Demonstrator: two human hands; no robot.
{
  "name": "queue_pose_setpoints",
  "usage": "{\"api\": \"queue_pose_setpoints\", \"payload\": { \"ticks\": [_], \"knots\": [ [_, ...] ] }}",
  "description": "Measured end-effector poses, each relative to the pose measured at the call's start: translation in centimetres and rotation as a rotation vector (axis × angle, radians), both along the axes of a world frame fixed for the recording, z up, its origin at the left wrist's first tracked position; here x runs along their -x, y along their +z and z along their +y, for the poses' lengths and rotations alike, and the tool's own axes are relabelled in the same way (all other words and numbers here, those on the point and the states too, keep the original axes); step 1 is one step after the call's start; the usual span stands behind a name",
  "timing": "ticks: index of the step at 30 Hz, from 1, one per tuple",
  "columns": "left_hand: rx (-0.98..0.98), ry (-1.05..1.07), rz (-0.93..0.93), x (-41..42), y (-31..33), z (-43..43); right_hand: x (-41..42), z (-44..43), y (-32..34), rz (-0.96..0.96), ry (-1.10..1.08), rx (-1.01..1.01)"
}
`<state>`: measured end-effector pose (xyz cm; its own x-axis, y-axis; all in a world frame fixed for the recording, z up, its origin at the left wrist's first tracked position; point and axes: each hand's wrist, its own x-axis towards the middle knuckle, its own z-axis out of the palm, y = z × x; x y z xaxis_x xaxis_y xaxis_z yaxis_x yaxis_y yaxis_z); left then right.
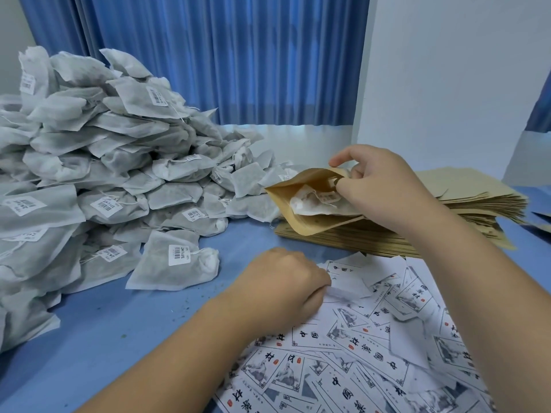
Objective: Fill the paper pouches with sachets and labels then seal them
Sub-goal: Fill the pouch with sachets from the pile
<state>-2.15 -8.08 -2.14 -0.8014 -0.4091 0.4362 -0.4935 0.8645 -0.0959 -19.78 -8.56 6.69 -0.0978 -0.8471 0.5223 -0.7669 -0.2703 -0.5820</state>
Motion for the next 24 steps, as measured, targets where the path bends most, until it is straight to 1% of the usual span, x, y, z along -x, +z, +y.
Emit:
{"api": "queue_pose_setpoints", "payload": {
  "ticks": [2,5,8,11,13,18,22,24],
  "knots": [
    [0.042,0.011,0.066,0.0,0.4,0.0,0.0,0.1,0.1,-0.005,-0.008,-0.004],
    [0.157,0.019,0.284,-0.6,0.6,-0.3,0.0,0.4,0.2,-0.003,-0.011,-0.001],
    [0.237,0.118,0.491,-1.3,1.2,-0.7,-0.2,0.6,0.4,0.013,-0.011,-0.007],
    [0.289,0.232,0.597,-2.0,1.9,-1.2,-0.6,0.8,0.6,0.015,0.010,-0.019],
    [0.312,0.266,0.578,-2.1,2.3,-1.3,-1.0,0.9,0.6,0.022,0.029,-0.020],
    [0.299,0.363,0.389,-1.3,2.5,-1.4,-2.3,1.5,0.7,0.059,0.094,-0.020],
    [0.275,0.333,0.234,-0.7,2.6,-1.4,-3.3,1.8,0.8,0.080,0.143,-0.023],
    [0.223,0.314,0.197,-0.3,2.6,-1.4,-3.6,1.9,0.8,0.096,0.154,-0.025]
  ]
}}
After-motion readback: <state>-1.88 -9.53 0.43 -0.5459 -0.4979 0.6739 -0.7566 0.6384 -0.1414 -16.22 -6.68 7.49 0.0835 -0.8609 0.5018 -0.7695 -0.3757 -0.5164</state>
